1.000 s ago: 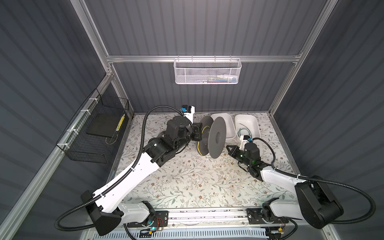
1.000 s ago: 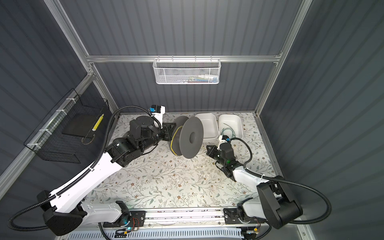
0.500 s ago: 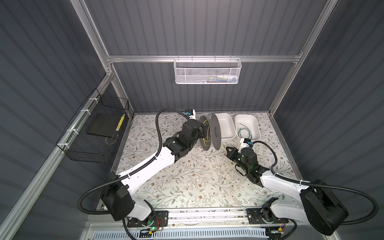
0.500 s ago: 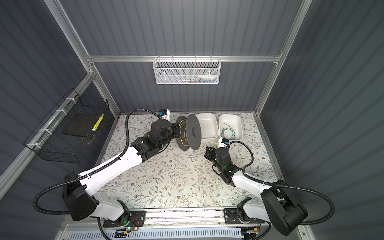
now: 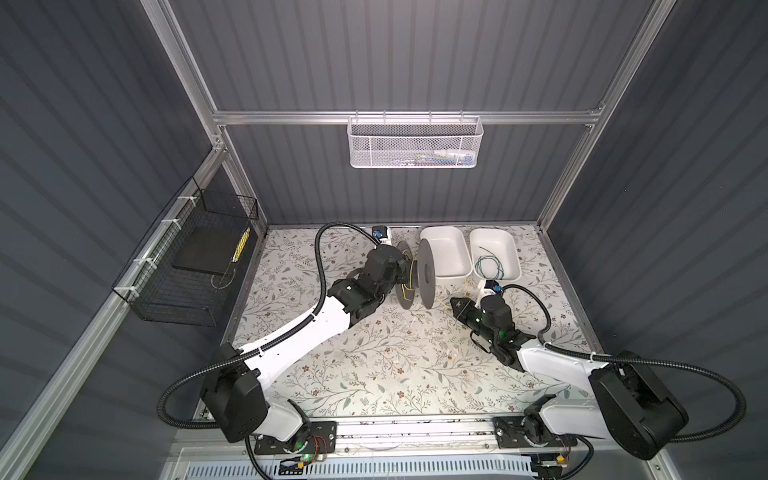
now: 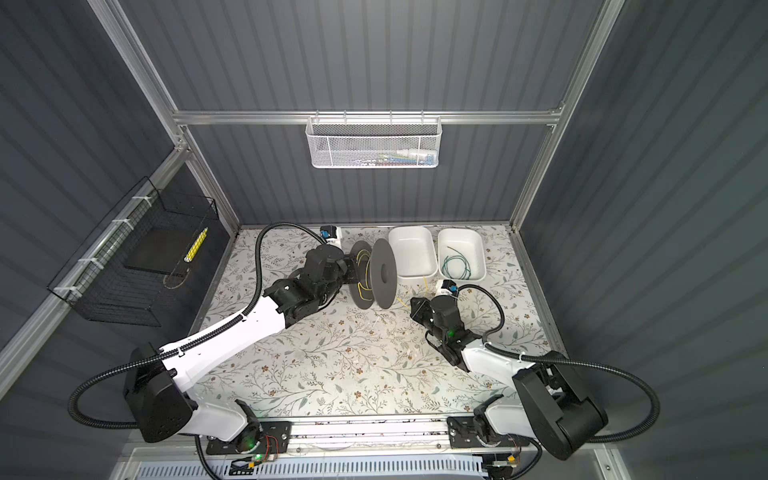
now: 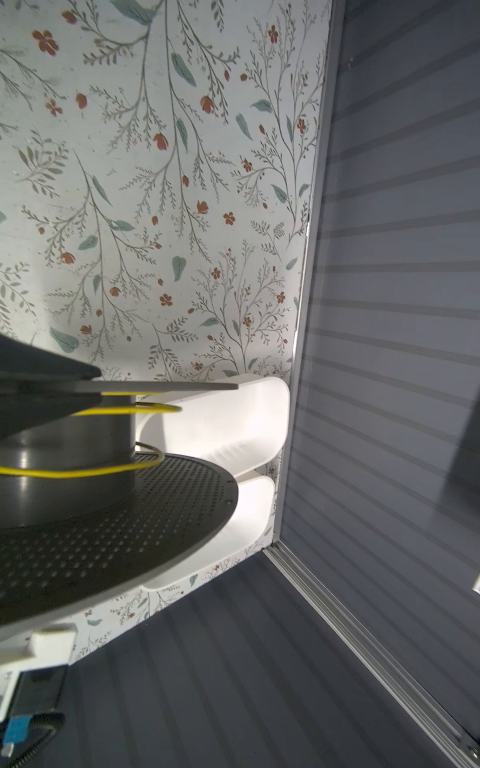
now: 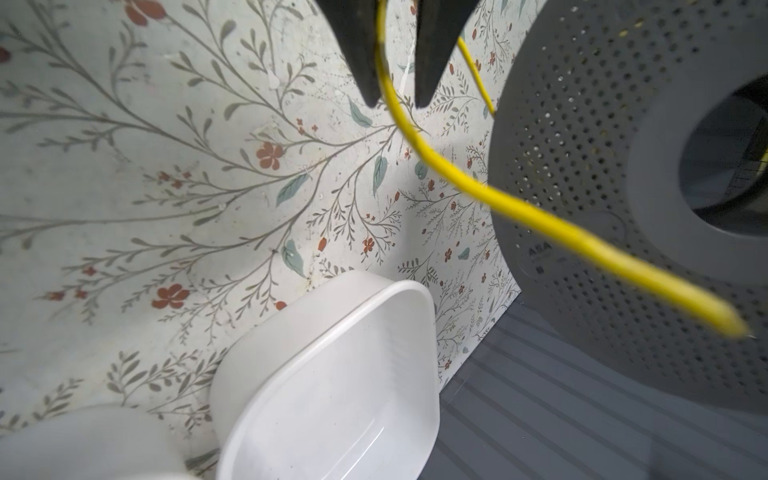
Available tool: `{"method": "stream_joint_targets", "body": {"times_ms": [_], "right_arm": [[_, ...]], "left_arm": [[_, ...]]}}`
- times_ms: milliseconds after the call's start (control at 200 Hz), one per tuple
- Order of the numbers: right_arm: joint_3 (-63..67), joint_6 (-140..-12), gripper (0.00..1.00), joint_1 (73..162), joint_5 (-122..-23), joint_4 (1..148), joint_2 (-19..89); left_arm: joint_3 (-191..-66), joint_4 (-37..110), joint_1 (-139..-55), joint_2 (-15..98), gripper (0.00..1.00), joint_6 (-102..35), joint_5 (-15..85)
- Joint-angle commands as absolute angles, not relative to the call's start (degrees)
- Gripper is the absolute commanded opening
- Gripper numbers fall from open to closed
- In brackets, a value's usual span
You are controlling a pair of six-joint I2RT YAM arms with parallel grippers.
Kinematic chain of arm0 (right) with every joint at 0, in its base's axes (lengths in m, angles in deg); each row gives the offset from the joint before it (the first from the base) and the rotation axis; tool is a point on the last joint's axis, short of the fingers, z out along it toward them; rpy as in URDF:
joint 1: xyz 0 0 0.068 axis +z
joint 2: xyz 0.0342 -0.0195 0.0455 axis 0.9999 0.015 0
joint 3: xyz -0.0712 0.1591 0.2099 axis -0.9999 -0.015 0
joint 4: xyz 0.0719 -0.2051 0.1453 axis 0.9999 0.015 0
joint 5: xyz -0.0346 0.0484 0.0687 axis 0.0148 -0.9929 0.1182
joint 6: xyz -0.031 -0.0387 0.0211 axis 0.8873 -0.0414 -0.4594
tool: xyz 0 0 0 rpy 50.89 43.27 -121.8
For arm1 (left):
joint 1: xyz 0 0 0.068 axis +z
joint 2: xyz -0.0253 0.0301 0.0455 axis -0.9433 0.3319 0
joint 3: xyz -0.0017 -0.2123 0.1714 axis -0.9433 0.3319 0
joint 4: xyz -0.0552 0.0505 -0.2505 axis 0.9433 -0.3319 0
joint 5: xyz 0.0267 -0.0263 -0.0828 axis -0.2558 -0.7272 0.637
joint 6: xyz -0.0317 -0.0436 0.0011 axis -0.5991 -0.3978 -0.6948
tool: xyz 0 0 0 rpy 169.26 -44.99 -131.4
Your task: Wrap the cables
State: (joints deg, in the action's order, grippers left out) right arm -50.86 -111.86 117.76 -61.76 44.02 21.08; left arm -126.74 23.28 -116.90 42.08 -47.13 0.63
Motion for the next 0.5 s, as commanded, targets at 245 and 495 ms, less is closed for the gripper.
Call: {"method": "stream_joint_targets", "body": {"times_ms": [245, 495], "right_arm": [[-53.5, -109.0, 0.34, 117.4, -70.2, 50.5, 9.2], [-49.6, -102.8, 0.43, 117.4, -71.8, 58.9, 5.5]], "left_arm": [[-125.9, 23.8, -116.5, 39.0, 0.00, -45.4, -1.1], [-125.2, 24.0, -116.5, 39.8, 0.00, -46.4, 1.7]]}}
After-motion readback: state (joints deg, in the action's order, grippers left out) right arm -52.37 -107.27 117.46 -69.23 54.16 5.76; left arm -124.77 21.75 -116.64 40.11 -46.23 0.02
